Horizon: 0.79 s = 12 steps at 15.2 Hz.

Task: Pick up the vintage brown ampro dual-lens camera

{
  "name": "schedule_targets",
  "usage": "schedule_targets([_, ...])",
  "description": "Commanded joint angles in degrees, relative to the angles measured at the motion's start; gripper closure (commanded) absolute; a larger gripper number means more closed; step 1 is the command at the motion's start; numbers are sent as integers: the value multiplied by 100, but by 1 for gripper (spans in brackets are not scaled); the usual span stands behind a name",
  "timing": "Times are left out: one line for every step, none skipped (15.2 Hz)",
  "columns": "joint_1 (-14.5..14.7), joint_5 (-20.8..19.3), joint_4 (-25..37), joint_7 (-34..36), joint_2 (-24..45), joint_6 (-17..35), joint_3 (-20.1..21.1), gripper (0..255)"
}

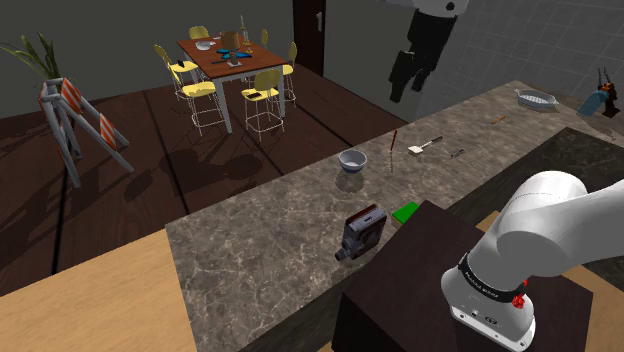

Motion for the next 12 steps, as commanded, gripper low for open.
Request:
schedule_targets([0, 0, 0, 0, 0, 0, 0, 0])
schedule_targets([64, -30, -124, -122, 66, 145, 22, 0])
schedule_targets([128, -61, -245, -241, 136, 291, 43, 0])
schedule_targets([192, -93, -363, -359, 210, 438, 64, 0])
schedule_targets([254, -126, -478, -476, 289, 586, 86, 0])
schedule_targets([315, -158, -590, -591, 371, 737, 109, 0])
schedule_targets([376, -193, -700, -705, 457, 888, 131, 0])
schedule_targets([436, -228, -806, -816, 548, 1042, 154, 0])
schedule_targets([494, -265, -910, -925, 643, 1197, 177, 0])
schedule_targets([551, -302, -1011, -1033, 742, 1354, 201, 0])
schedule_targets([606, -342, -1109, -1138, 846, 1512, 225, 0])
schedule_targets([661, -383, -1204, -1241, 954, 1673, 250, 0])
